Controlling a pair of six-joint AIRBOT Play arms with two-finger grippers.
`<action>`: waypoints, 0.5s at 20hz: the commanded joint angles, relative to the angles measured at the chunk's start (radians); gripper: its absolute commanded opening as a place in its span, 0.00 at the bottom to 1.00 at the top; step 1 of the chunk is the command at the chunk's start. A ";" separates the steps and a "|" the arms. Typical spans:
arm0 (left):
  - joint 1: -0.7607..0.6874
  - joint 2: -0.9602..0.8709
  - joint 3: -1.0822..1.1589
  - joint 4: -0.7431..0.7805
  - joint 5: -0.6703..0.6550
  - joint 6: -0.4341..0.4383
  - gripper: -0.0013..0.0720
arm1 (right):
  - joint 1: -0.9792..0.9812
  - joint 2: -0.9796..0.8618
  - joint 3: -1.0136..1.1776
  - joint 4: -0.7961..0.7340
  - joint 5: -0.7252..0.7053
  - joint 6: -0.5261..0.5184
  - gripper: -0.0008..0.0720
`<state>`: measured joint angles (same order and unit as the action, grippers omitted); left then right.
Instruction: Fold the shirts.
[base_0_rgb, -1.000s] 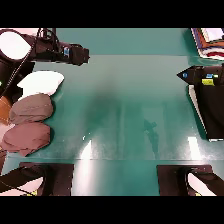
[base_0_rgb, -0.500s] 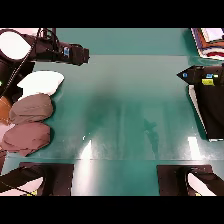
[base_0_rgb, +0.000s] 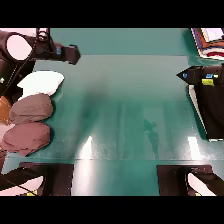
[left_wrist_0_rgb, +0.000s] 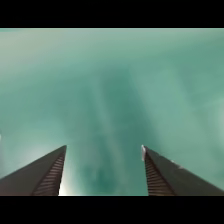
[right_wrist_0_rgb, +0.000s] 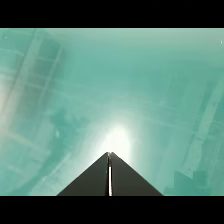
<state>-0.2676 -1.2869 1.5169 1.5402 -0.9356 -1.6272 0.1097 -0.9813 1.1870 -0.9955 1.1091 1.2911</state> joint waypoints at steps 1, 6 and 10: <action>0.144 -0.063 -0.064 0.129 -0.035 -0.045 0.80 | 0.001 0.001 0.000 0.000 -0.002 0.000 0.03; 0.331 -0.226 -0.130 0.129 -0.031 -0.045 0.80 | 0.001 0.001 0.000 0.000 -0.011 0.000 0.03; 0.393 -0.308 -0.130 0.129 -0.023 -0.045 0.80 | 0.001 0.001 0.000 0.000 -0.011 0.001 0.03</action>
<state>0.0704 -1.5349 1.3945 1.6604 -0.9592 -1.6703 0.1097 -0.9813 1.1870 -0.9951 1.0988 1.2911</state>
